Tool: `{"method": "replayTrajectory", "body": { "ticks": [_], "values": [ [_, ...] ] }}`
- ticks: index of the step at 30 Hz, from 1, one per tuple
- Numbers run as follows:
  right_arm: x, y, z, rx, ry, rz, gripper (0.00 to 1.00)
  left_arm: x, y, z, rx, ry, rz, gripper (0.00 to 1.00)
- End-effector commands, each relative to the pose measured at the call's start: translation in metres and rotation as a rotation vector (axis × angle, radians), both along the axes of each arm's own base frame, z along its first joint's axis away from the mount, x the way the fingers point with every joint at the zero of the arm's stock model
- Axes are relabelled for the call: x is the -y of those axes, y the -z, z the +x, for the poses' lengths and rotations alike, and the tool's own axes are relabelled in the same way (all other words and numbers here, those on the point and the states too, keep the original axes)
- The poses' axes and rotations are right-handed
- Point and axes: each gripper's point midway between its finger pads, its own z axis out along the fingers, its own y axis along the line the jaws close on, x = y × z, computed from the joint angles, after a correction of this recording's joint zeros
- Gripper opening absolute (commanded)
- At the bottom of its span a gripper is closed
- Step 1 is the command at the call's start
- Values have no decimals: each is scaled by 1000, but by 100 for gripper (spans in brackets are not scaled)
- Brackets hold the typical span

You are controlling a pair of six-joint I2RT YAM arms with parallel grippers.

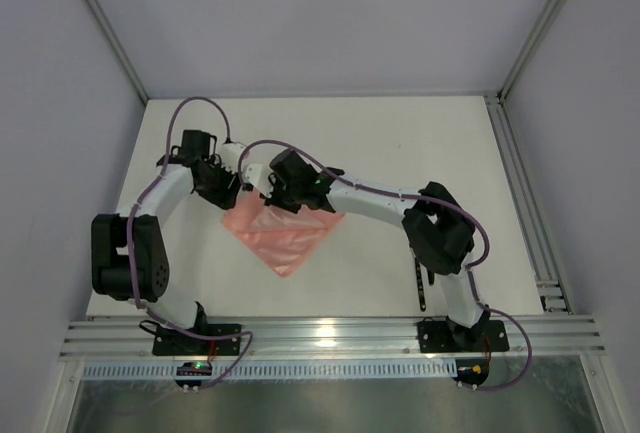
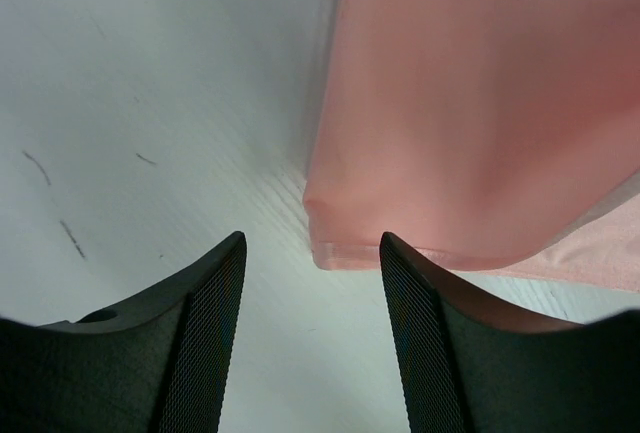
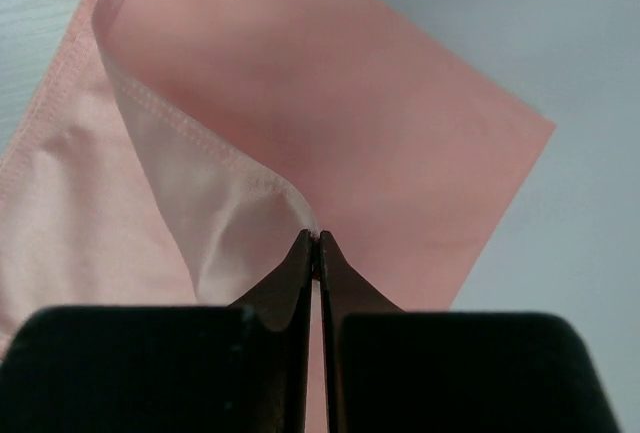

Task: Fold the napkin into a case and place the utensils inside
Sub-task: Fold the top corner of the square-folded napkin at the center of the board.

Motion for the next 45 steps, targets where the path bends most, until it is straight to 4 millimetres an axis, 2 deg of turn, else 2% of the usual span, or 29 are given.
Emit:
{"method": "replayTrajectory", "body": {
  "ticks": [1,2,4,8,11,17,19,20,27,30,35,37,40,43,45],
  "values": [
    [-19,-15,16,-3,-62,69,4,0,-27,18,132,17,-35,59],
    [-20,-7,19,-21,-54,64,4,0,-33,20,154,18,-50,59],
    [-26,-14,30,-26,-47,100,4,10,-38,21,183,57,-111,60],
    [-22,-14,60,-58,28,147,4,32,-47,20,214,136,-222,61],
    [-24,-24,83,-81,94,215,4,35,-47,26,225,135,-245,64],
    [-22,-11,107,-70,190,192,4,29,-23,31,170,119,-209,63],
    [-16,-1,114,-78,232,169,4,28,-17,28,152,121,-206,62],
    [-13,-3,120,-60,256,163,4,28,-15,26,145,128,-199,62],
    [-7,-3,137,16,307,141,4,20,5,27,97,101,-155,61],
    [2,-3,147,63,357,117,4,17,14,28,75,79,-139,50],
    [-1,-4,145,67,353,130,4,13,24,29,54,69,-108,37],
    [-2,-5,146,69,355,134,4,14,29,28,40,70,-105,29],
    [-3,-5,145,67,345,133,8,14,30,26,33,75,-107,23],
    [-6,-3,140,51,311,131,15,15,26,23,44,89,-105,26],
    [-8,-6,139,50,305,138,28,17,24,19,46,106,-119,34]
  ]
}}
